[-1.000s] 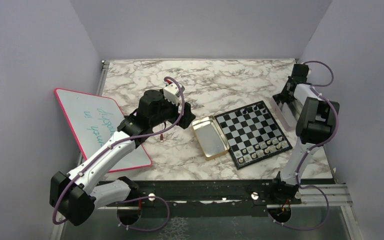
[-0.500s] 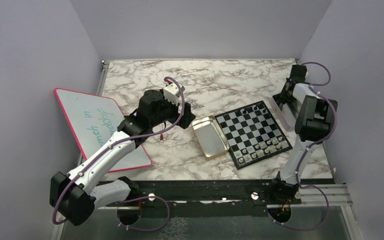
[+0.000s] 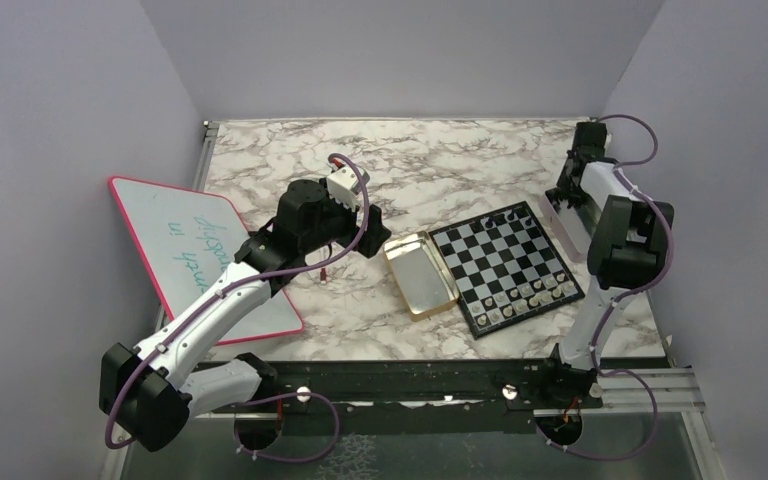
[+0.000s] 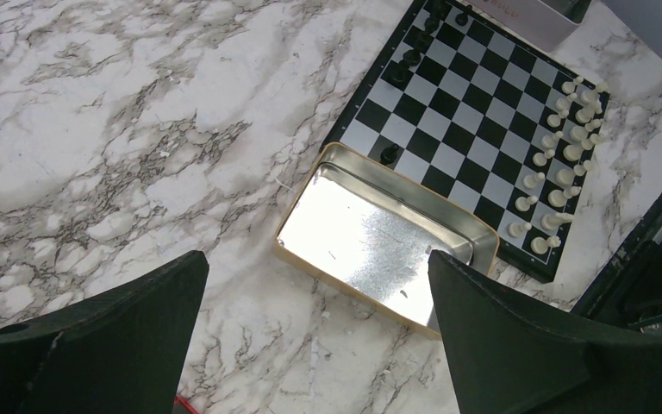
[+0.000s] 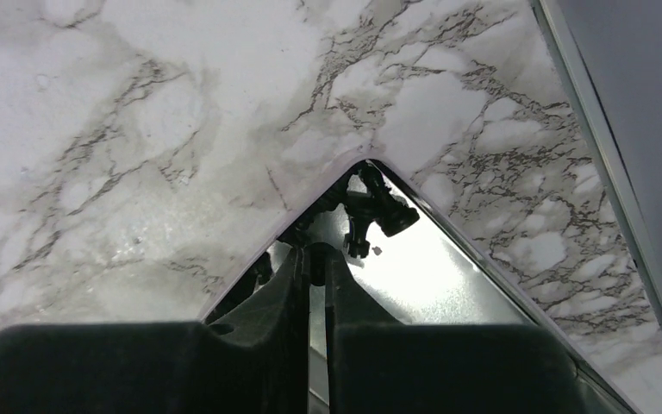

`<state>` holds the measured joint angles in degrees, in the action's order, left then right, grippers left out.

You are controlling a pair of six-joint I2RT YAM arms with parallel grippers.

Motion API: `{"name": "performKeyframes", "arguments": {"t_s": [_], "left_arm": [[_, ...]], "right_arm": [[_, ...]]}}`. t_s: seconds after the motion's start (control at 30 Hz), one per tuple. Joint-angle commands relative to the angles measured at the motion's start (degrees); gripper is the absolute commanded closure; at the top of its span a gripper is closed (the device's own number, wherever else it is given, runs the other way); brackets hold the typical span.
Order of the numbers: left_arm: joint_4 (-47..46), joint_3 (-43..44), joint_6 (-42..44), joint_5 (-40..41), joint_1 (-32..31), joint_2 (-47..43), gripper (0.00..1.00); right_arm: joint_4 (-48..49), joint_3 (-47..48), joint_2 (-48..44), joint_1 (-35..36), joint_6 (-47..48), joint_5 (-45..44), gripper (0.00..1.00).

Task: Set up the chess pieces on the board
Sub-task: Pick up the chess piece from the storage box.

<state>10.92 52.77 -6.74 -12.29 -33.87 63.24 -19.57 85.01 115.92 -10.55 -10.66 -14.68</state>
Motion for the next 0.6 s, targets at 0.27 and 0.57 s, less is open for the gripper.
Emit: {"name": "performKeyframes", "arguments": {"t_s": [0.27,0.57], "left_arm": [[-0.9,-0.3,0.3,1.4,-0.1,-1.6,0.01],[-1.1,-0.5,0.2,1.8,-0.1,-1.9,0.01]], "right_arm": [[-4.9,-3.4,-12.9,2.7,-2.0,-1.8,0.99],[-9.0,-7.6,-20.7,9.0,-5.3,1.8,0.99]]}}
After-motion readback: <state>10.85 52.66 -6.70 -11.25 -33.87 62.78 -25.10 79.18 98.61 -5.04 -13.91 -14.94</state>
